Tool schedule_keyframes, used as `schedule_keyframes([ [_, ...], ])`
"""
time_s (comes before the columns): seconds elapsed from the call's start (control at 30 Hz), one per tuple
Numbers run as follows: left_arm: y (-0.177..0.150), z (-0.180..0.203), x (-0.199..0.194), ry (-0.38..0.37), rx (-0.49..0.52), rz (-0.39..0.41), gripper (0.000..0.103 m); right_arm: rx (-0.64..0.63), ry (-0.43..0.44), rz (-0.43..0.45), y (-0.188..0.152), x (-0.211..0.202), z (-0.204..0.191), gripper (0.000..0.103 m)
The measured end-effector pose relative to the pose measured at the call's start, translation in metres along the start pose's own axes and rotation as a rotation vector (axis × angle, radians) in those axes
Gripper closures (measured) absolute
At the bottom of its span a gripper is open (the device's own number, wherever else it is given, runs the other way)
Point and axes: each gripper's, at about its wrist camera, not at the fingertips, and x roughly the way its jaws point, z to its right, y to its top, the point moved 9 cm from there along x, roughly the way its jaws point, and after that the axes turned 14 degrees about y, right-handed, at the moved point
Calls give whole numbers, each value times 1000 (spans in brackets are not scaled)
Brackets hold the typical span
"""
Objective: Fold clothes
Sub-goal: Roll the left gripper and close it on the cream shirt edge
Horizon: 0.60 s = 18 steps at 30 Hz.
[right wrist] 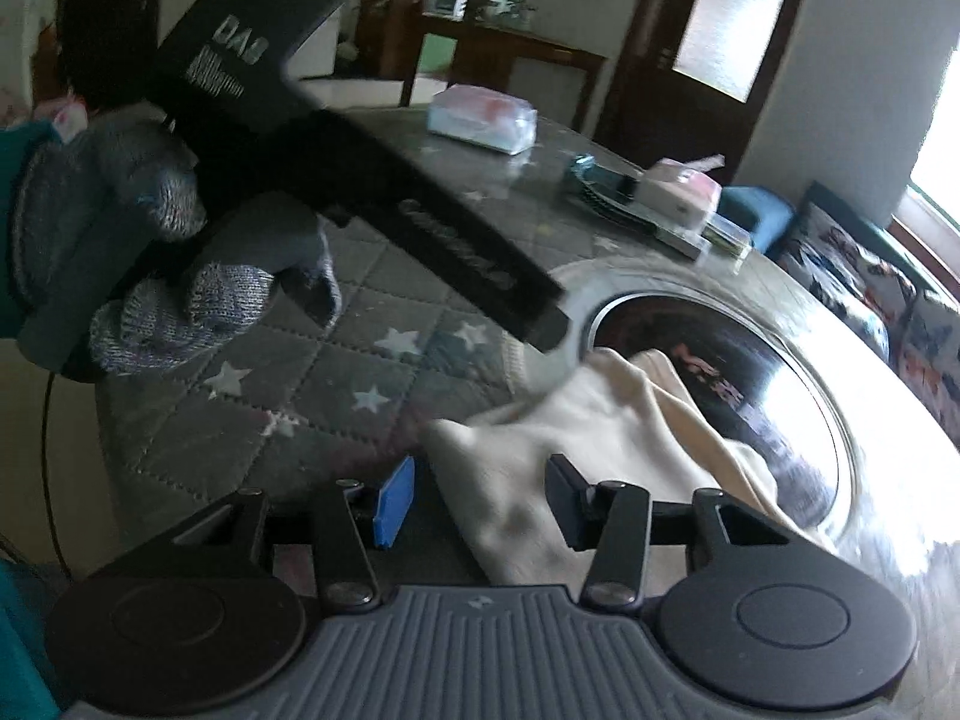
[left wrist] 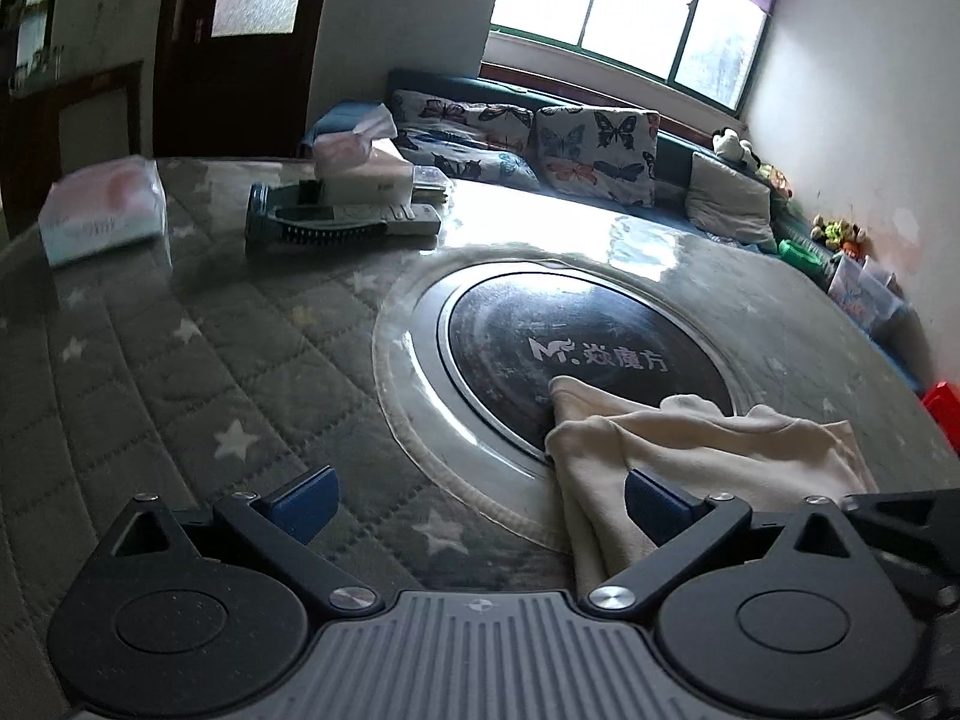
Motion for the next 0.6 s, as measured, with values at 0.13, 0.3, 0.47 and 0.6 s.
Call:
schedule_keyframes([
  [0.13, -4, 0, 2, -29, -54, -39, 0, -19, -29, -26, 1, 14, -2, 69],
  [0.3, -8, 2, 7, -75, -155, -109, 1, 27, -19, 2, 2, 8, 3, 84],
  [0.47, -11, 11, 10, -125, -231, -178, 6, 106, 17, 61, 7, -11, 14, 88],
  [0.6, -8, 19, 12, -139, -270, -209, 15, 167, 36, 111, 9, -28, 27, 88],
])
